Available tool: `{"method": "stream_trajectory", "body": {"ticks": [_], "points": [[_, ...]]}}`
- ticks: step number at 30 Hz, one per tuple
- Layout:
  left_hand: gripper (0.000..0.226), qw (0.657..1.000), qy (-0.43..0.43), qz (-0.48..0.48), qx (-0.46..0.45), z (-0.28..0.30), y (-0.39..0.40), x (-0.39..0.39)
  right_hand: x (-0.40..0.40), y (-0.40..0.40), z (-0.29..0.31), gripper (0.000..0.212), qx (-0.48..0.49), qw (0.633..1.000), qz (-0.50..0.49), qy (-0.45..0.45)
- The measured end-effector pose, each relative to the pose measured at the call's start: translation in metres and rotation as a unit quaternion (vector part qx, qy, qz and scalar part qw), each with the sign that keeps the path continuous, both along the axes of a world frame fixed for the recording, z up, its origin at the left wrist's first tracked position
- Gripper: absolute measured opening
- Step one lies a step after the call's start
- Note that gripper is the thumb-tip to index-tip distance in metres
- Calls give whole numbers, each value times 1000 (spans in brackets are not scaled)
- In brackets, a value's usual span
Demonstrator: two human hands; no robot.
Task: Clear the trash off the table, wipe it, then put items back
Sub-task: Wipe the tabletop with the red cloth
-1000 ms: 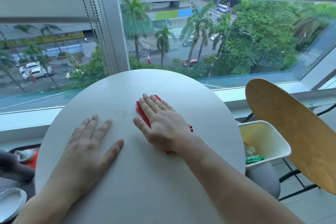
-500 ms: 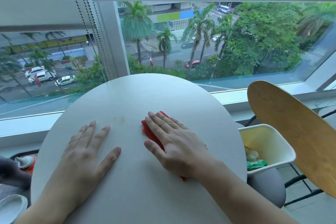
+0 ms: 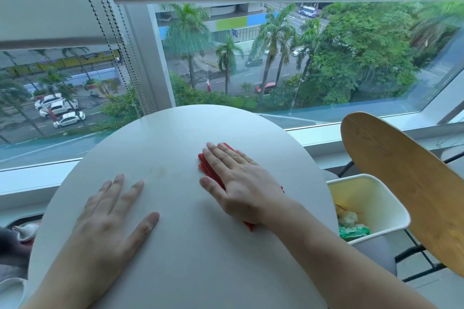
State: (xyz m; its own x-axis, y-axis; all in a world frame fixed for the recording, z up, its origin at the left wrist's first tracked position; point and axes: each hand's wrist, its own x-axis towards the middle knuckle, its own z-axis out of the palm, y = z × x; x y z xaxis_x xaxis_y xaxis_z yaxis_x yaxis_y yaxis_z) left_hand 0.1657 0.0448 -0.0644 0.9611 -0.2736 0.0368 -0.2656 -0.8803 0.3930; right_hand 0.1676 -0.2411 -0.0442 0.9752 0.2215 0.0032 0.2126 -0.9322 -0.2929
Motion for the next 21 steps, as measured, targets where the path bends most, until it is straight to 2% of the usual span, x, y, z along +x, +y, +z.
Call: {"method": "stream_trajectory", "body": {"ticks": [12,17,21], "points": [[91,999,-20,-3,-26,-8,-3,1,42,20,-3,74,3,1000,-8,5],[90,1000,-26,-13,10,-14,2,8,45,31,-5,76,4,1000,3,3],[88,999,-32,-12,1,-14,2,4,40,42,-4,75,5,1000,23,-8]]}}
